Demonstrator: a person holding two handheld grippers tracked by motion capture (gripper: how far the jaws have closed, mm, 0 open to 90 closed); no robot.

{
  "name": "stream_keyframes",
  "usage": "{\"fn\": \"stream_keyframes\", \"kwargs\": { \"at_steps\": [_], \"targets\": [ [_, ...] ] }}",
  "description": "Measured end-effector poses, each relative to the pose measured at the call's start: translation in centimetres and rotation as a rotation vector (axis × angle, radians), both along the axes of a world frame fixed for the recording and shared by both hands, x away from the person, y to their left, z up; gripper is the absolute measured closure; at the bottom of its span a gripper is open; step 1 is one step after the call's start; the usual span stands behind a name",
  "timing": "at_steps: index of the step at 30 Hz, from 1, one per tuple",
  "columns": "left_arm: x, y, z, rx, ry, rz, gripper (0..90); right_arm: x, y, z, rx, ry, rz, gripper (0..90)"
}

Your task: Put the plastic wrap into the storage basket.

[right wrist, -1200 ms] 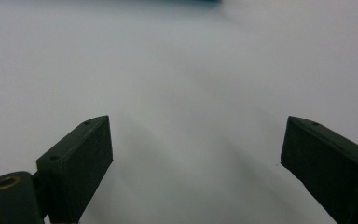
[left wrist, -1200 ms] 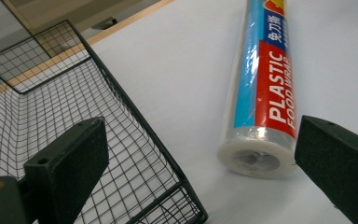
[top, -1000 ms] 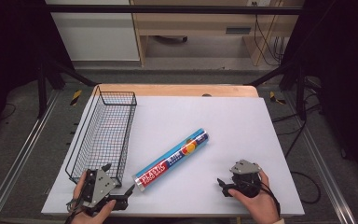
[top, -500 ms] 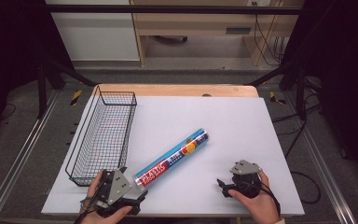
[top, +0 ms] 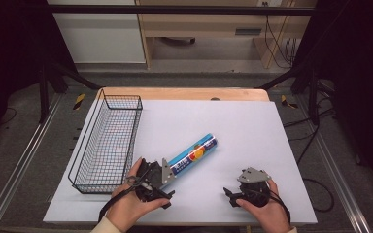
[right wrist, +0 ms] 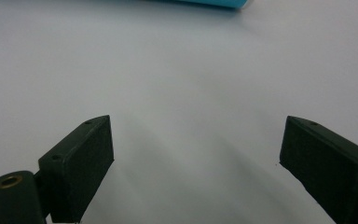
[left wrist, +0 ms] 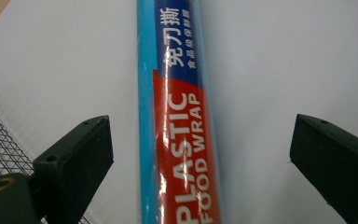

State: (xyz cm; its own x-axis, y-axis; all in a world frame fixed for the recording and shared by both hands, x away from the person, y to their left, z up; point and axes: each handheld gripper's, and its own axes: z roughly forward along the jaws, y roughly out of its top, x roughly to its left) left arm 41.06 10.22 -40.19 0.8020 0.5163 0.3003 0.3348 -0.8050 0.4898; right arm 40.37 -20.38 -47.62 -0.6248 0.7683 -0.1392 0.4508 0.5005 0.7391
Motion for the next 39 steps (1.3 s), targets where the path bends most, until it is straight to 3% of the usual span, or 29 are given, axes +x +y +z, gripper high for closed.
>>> {"fn": "stream_keyframes", "kwargs": {
  "at_steps": [3, 7, 10, 15, 27, 35, 39],
  "targets": [
    [1.7, -0.8, -0.5, 0.037, 0.039, 0.005, 6.1, 0.0, 0.1, 0.0, 0.002, 0.002, 0.012, 10.2],
    [3.6, -2.0, -1.3, 0.079, 0.062, 0.006, 7.7, 0.0, 0.3, 0.1, 0.006, 0.001, 0.020, 10.3],
    [4.6, -2.9, -1.7, 0.090, 0.094, 0.004, 8.4, -0.1, 0.2, 0.2, 0.013, 0.000, 0.026, 10.4],
    [6.0, -4.4, -2.2, 0.119, 0.109, -0.005, 9.4, -0.1, 0.2, 0.2, 0.016, -0.001, 0.027, 10.5],
    [7.8, -6.0, -3.7, 0.179, 0.110, 0.023, 20.8, -0.1, 0.2, 0.2, 0.019, 0.003, 0.025, 10.8],
    [8.5, -5.9, -4.2, 0.176, 0.136, 0.038, 24.7, -0.1, 0.2, 0.2, 0.022, 0.001, 0.026, 11.0],
    [8.9, -5.9, -4.4, 0.166, 0.169, 0.048, 24.7, -0.2, 0.2, 0.2, 0.022, 0.000, 0.025, 11.1]
  ]
}}
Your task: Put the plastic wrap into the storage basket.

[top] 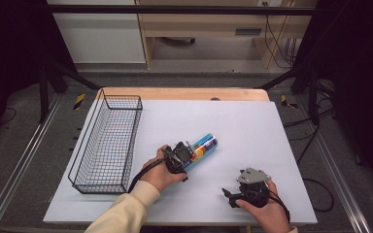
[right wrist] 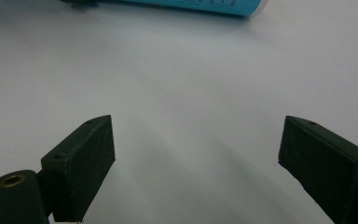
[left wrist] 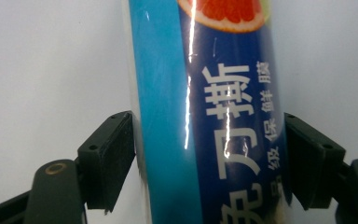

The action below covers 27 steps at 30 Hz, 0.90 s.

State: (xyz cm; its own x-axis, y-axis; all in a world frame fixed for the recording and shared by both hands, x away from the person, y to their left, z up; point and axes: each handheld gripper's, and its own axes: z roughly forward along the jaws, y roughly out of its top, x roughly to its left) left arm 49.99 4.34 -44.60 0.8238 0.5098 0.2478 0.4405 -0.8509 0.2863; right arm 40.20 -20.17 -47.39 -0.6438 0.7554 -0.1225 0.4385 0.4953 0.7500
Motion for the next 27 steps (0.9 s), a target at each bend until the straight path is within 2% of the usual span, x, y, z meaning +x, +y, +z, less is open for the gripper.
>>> {"fn": "stream_keyframes", "kwargs": {
  "at_steps": [5, 27],
  "targets": [
    [0.34, -0.12, -0.20, -0.010, 0.036, 0.010, 27.3, 0.01, -0.06, 0.06, -0.001, -0.003, 0.001, 11.2],
    [0.91, -0.05, -0.13, -0.027, 0.075, 0.044, 30.7, 0.00, -0.11, 0.09, 0.007, -0.005, -0.007, 10.8]
  ]
}}
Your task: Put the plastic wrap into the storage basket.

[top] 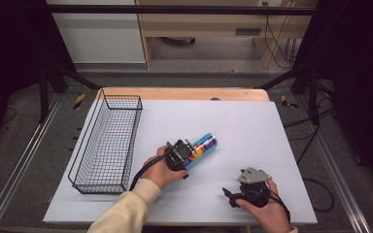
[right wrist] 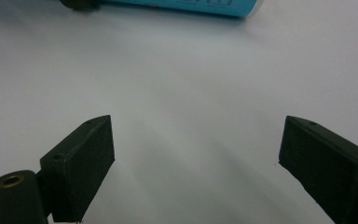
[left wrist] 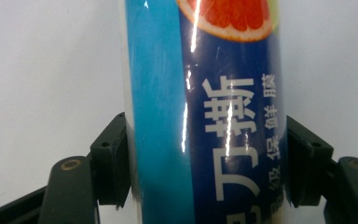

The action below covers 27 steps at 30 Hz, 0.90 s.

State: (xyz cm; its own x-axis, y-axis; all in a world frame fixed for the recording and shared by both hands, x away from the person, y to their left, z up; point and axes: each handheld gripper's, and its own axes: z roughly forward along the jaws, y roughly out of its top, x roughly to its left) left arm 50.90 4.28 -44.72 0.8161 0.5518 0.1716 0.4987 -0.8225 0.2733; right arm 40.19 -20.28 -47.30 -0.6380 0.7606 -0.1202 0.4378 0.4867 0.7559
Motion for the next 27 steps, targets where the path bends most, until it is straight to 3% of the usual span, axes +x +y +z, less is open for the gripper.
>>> {"fn": "stream_keyframes", "kwargs": {
  "at_steps": [9, 13, 18, 27],
  "targets": [
    [-0.3, 0.1, 0.3, 0.001, -0.010, 0.018, 31.4, 0.0, -0.1, 0.0, 0.002, -0.002, -0.001, 10.7],
    [-0.6, 0.2, 1.3, -0.021, -0.026, 0.014, 31.6, 0.1, -0.1, -0.1, 0.002, -0.002, 0.000, 10.8],
    [-0.9, 0.4, 2.4, -0.018, -0.033, 0.012, 31.8, 0.1, 0.0, -0.1, -0.002, -0.002, -0.001, 10.7],
    [-1.4, 1.2, 4.9, -0.044, -0.085, 0.018, 31.8, 0.0, -0.1, 0.0, 0.002, -0.003, -0.001, 10.8]
  ]
}}
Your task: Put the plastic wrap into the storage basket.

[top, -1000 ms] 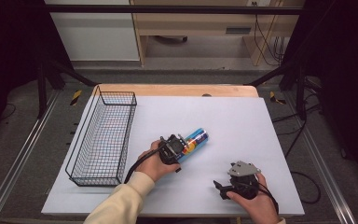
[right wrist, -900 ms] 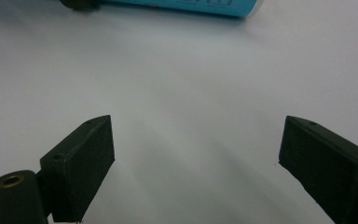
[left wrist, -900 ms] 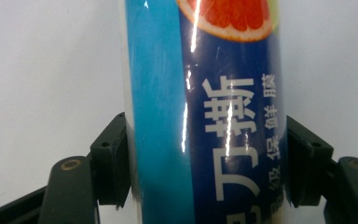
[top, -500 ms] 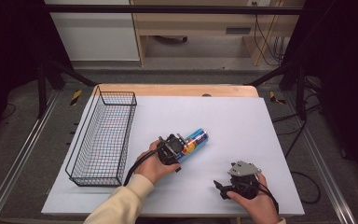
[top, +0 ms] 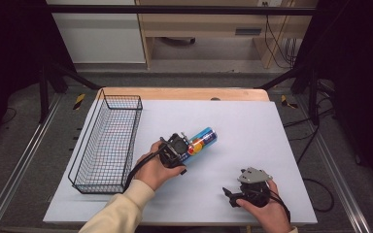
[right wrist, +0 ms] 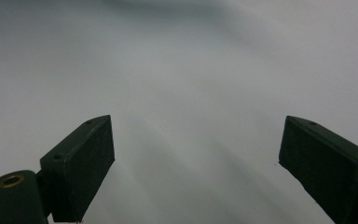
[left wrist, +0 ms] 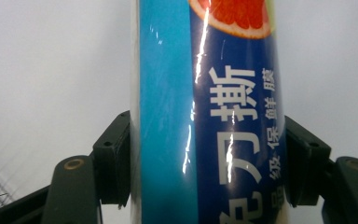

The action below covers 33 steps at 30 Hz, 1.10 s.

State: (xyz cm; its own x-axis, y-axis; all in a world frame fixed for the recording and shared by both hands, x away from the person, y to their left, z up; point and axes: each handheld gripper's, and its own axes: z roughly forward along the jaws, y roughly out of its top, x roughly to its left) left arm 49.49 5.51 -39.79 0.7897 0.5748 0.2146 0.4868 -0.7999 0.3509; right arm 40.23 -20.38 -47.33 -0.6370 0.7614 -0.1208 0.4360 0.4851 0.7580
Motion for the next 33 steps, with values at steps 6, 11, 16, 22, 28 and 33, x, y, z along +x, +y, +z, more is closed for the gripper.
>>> {"fn": "stream_keyframes", "kwargs": {
  "at_steps": [6, 11, 16, 22, 28, 33],
  "targets": [
    [-0.5, 0.8, 2.0, -0.018, -0.040, 0.015, 31.9, 0.0, -0.1, 0.0, 0.005, 0.001, -0.008, 10.8],
    [-1.1, 1.8, 3.5, -0.030, -0.067, 0.033, 31.9, 0.0, -0.1, 0.1, 0.003, -0.002, -0.006, 10.8],
    [-1.9, 2.9, 5.0, -0.038, -0.091, 0.053, 31.9, -0.1, 0.0, 0.1, 0.004, 0.000, -0.008, 10.8],
    [-2.7, 4.5, 6.5, -0.046, -0.118, 0.082, 31.9, 0.0, -0.1, 0.1, 0.006, -0.005, -0.010, 10.8],
    [-3.0, 5.9, 7.3, -0.057, -0.132, 0.108, 31.9, -0.1, -0.3, 0.2, 0.010, -0.006, -0.018, 10.8],
    [-3.2, 7.1, 7.8, -0.072, -0.144, 0.138, 31.9, -0.1, -0.3, 0.2, 0.015, -0.003, -0.022, 10.8]
  ]
}}
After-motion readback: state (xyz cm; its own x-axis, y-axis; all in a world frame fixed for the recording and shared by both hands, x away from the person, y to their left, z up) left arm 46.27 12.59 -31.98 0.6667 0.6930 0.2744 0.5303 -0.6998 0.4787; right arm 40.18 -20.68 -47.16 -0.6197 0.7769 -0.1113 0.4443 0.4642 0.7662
